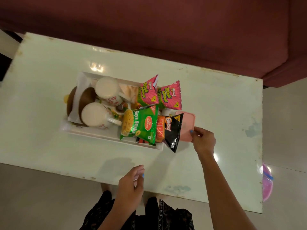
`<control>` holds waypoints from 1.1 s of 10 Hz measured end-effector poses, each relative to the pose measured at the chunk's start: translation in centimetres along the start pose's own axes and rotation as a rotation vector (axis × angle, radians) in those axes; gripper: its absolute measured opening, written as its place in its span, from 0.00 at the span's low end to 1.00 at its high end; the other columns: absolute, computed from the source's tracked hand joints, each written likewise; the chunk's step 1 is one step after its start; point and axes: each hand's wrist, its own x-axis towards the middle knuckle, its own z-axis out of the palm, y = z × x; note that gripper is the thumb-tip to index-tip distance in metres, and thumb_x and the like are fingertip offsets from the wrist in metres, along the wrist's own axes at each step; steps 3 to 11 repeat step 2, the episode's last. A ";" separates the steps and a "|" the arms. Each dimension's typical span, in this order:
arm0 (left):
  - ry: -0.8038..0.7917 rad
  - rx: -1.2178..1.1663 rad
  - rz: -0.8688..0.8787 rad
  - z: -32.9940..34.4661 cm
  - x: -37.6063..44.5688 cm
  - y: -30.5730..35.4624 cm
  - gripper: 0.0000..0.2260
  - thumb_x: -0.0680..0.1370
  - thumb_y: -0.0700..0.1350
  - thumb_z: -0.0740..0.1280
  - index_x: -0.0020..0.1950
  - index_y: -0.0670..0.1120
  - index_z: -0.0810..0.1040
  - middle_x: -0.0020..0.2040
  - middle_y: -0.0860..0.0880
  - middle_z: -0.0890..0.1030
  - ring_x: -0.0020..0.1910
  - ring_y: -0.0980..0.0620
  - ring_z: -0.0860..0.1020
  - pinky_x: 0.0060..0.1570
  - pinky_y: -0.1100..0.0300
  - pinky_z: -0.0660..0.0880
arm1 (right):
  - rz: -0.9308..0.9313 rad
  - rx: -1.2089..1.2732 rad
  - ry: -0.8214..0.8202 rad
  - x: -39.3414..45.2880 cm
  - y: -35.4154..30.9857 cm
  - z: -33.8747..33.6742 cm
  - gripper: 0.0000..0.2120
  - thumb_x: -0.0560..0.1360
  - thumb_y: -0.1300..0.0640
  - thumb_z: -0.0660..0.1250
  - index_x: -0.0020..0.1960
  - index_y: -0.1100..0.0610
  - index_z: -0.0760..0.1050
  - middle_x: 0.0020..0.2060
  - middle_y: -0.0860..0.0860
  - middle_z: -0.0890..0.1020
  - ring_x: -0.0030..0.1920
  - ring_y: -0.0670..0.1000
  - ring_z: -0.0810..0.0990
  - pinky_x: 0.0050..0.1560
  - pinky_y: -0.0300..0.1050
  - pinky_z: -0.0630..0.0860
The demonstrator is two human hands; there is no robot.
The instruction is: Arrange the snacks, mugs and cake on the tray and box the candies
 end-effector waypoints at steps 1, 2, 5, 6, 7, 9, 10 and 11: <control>-0.014 0.015 0.001 -2.8 0.3 -0.3 0.14 0.77 0.38 0.61 0.62 0.43 0.74 0.56 0.47 0.80 0.55 0.54 0.77 0.55 0.64 0.71 | -0.006 0.016 0.001 -1.1 -0.4 0.0 0.14 0.74 0.58 0.68 0.59 0.60 0.79 0.52 0.59 0.84 0.52 0.59 0.82 0.60 0.56 0.76; -0.026 0.130 0.023 -6.5 0.5 -1.2 0.15 0.77 0.40 0.62 0.64 0.43 0.72 0.59 0.46 0.79 0.58 0.53 0.76 0.59 0.61 0.73 | 0.089 -0.017 0.149 -4.7 0.7 -0.6 0.15 0.78 0.53 0.63 0.59 0.60 0.77 0.51 0.61 0.83 0.53 0.62 0.81 0.58 0.55 0.76; -0.026 0.130 0.023 -6.5 0.5 -1.2 0.15 0.77 0.40 0.62 0.64 0.43 0.72 0.59 0.46 0.79 0.58 0.53 0.76 0.59 0.61 0.73 | 0.089 -0.017 0.149 -4.7 0.7 -0.6 0.15 0.78 0.53 0.63 0.59 0.60 0.77 0.51 0.61 0.83 0.53 0.62 0.81 0.58 0.55 0.76; -0.026 0.130 0.023 -6.5 0.5 -1.2 0.15 0.77 0.40 0.62 0.64 0.43 0.72 0.59 0.46 0.79 0.58 0.53 0.76 0.59 0.61 0.73 | 0.089 -0.017 0.149 -4.7 0.7 -0.6 0.15 0.78 0.53 0.63 0.59 0.60 0.77 0.51 0.61 0.83 0.53 0.62 0.81 0.58 0.55 0.76; -0.026 0.130 0.023 -6.5 0.5 -1.2 0.15 0.77 0.40 0.62 0.64 0.43 0.72 0.59 0.46 0.79 0.58 0.53 0.76 0.59 0.61 0.73 | 0.089 -0.017 0.149 -4.7 0.7 -0.6 0.15 0.78 0.53 0.63 0.59 0.60 0.77 0.51 0.61 0.83 0.53 0.62 0.81 0.58 0.55 0.76; -0.026 0.130 0.023 -6.5 0.5 -1.2 0.15 0.77 0.40 0.62 0.64 0.43 0.72 0.59 0.46 0.79 0.58 0.53 0.76 0.59 0.61 0.73 | 0.089 -0.017 0.149 -4.7 0.7 -0.6 0.15 0.78 0.53 0.63 0.59 0.60 0.77 0.51 0.61 0.83 0.53 0.62 0.81 0.58 0.55 0.76; -0.026 0.130 0.023 -6.5 0.5 -1.2 0.15 0.77 0.40 0.62 0.64 0.43 0.72 0.59 0.46 0.79 0.58 0.53 0.76 0.59 0.61 0.73 | 0.089 -0.017 0.149 -4.7 0.7 -0.6 0.15 0.78 0.53 0.63 0.59 0.60 0.77 0.51 0.61 0.83 0.53 0.62 0.81 0.58 0.55 0.76; -0.026 0.130 0.023 -6.5 0.5 -1.2 0.15 0.77 0.40 0.62 0.64 0.43 0.72 0.59 0.46 0.79 0.58 0.53 0.76 0.59 0.61 0.73 | 0.089 -0.017 0.149 -4.7 0.7 -0.6 0.15 0.78 0.53 0.63 0.59 0.60 0.77 0.51 0.61 0.83 0.53 0.62 0.81 0.58 0.55 0.76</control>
